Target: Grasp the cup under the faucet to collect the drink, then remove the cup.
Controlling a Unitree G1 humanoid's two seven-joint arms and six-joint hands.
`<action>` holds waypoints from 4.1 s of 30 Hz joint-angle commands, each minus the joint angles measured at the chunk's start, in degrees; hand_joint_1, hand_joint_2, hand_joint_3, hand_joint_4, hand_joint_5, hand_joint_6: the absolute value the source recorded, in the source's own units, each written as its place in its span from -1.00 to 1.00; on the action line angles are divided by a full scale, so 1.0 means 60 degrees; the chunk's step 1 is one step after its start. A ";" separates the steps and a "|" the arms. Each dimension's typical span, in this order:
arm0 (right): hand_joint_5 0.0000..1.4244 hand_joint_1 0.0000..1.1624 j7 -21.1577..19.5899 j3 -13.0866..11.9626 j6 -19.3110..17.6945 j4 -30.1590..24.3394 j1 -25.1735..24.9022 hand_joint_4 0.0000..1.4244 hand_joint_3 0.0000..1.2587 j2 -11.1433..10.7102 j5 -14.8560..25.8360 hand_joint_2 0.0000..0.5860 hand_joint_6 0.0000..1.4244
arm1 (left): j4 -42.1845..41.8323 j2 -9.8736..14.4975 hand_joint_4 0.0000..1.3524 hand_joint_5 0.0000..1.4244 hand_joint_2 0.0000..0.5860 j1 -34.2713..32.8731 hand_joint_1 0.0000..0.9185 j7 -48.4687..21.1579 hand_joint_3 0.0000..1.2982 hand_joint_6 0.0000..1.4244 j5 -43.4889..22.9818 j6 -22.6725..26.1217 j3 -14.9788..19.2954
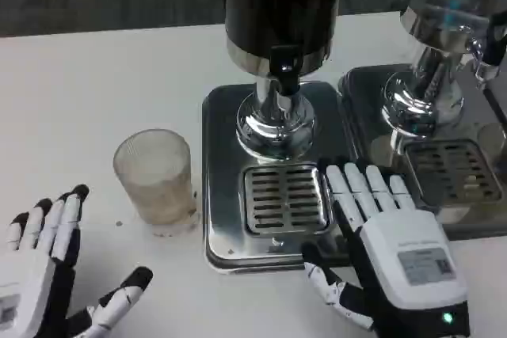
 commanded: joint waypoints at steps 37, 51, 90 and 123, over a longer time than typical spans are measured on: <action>-1.00 -0.45 0.0393 -0.0097 0.0299 0.0049 -0.0115 -1.00 -1.00 -0.0002 0.0245 0.56 -1.00 | 0.3847 -0.0012 -1.00 -1.00 -0.89 -0.2770 -1.00 -0.0043 -1.00 -1.00 -0.3186 -0.2568 0.0582; -1.00 -0.45 0.0321 0.0003 0.0879 0.0156 -0.0058 -1.00 -1.00 0.0458 0.0203 0.56 -1.00 | 0.7822 -0.0100 -1.00 -1.00 -1.00 -0.5515 -1.00 -0.0445 -1.00 -1.00 -0.3293 -0.3684 -0.0565; -1.00 -0.43 0.0688 0.0017 0.1192 0.0124 -0.0154 -1.00 -1.00 0.0553 0.0349 0.43 -0.94 | 1.1009 -0.0829 -0.63 -0.30 -0.81 -0.7919 -0.19 0.2151 -0.79 -0.06 -0.2437 -0.4265 -0.2419; -1.00 -0.41 0.0770 0.0023 0.1143 0.0308 -0.0380 -1.00 -1.00 0.0482 0.0647 0.42 -0.88 | 1.0050 -0.0744 0.20 0.42 -0.79 -0.7636 0.03 0.5403 -0.01 0.63 -0.1539 -0.4513 -0.2625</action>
